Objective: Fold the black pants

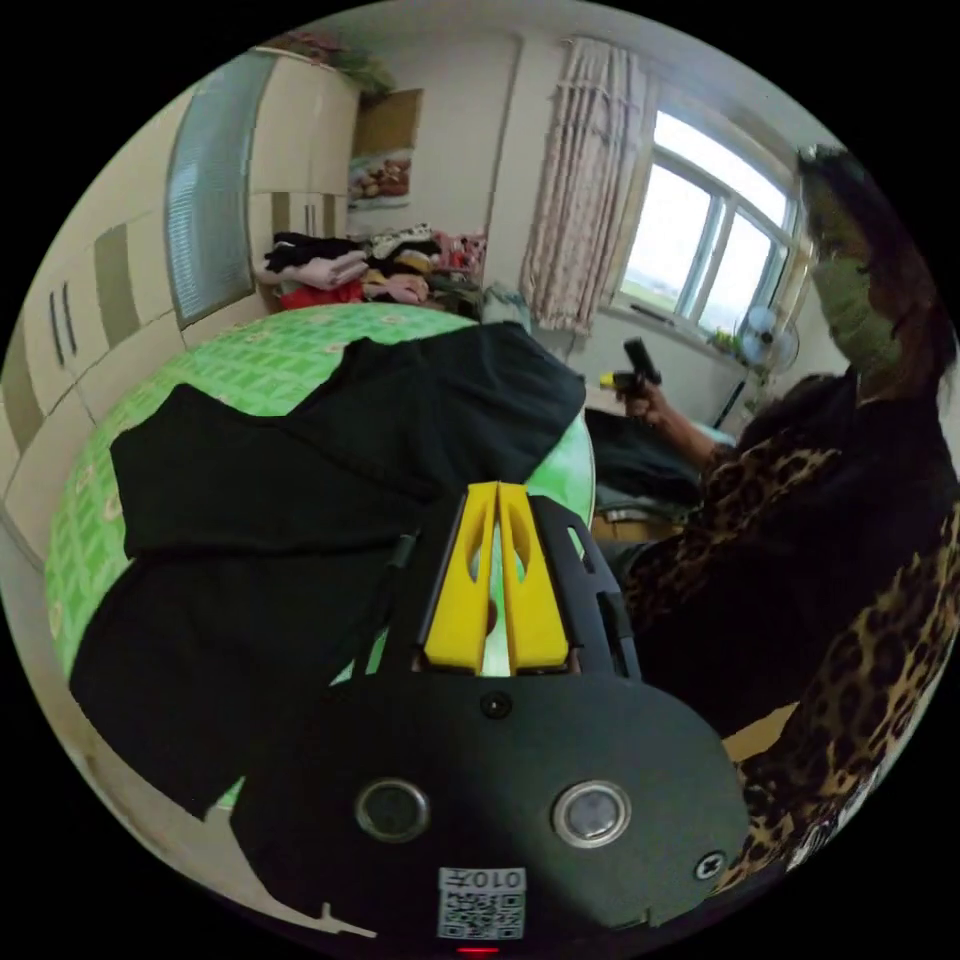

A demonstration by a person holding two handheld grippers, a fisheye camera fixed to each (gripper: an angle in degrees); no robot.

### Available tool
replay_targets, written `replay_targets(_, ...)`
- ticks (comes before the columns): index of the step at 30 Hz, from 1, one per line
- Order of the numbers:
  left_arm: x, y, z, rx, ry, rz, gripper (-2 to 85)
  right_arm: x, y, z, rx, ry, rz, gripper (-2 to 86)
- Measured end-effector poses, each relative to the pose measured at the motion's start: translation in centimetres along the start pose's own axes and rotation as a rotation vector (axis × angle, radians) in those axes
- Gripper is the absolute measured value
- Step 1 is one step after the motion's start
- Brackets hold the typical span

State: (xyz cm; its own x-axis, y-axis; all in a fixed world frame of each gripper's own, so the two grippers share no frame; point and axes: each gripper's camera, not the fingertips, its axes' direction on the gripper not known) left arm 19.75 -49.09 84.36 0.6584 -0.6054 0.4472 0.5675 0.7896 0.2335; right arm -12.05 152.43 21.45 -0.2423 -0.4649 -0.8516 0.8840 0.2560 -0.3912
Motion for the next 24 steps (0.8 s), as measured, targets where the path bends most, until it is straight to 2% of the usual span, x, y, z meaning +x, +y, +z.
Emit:
replay_targets(2,-1.2,1.0,-1.0,0.118,0.035,-0.093,-0.4,3.3,1.5,-0.2,0.043,-0.023,0.16,13.3)
replay_targets(4,-1.1,0.9,-0.9,0.151,0.008,-0.114,-0.4,7.1,2.8,-0.1,0.115,-0.046,0.321,18.1)
replay_targets(7,-0.5,-0.8,1.2,0.107,-0.094,-0.114,-0.4,9.6,2.0,0.8,0.197,-0.134,0.311,18.8)
replay_targets(9,-0.5,-1.9,3.0,0.078,-0.132,-0.114,-0.4,10.9,0.8,1.6,0.191,-0.154,0.34,15.7)
replay_targets(12,-1.3,-3.7,6.1,0.043,-0.14,-0.126,-0.4,10.9,-1.2,1.4,0.159,0.014,0.301,7.9)
replay_targets(14,-2.0,-5.1,8.3,0.01,-0.168,-0.137,-0.4,9.8,-2.6,0.4,0.174,0.088,0.22,6.5)
replay_targets(17,-3.2,-7.1,10.8,-0.013,-0.187,-0.149,-0.4,9.5,-7.3,0.5,0.074,0.248,0.137,5.5)
replay_targets(21,-5.9,-9.8,13.9,-0.031,-0.21,-0.225,-0.3,17.2,-13.0,1.7,-0.068,0.334,0.237,5.4)
replay_targets(24,-8.8,-12.2,15.6,0.002,-0.166,-0.329,-0.3,23.7,-16.5,1.7,-0.069,0.386,0.307,5.9)
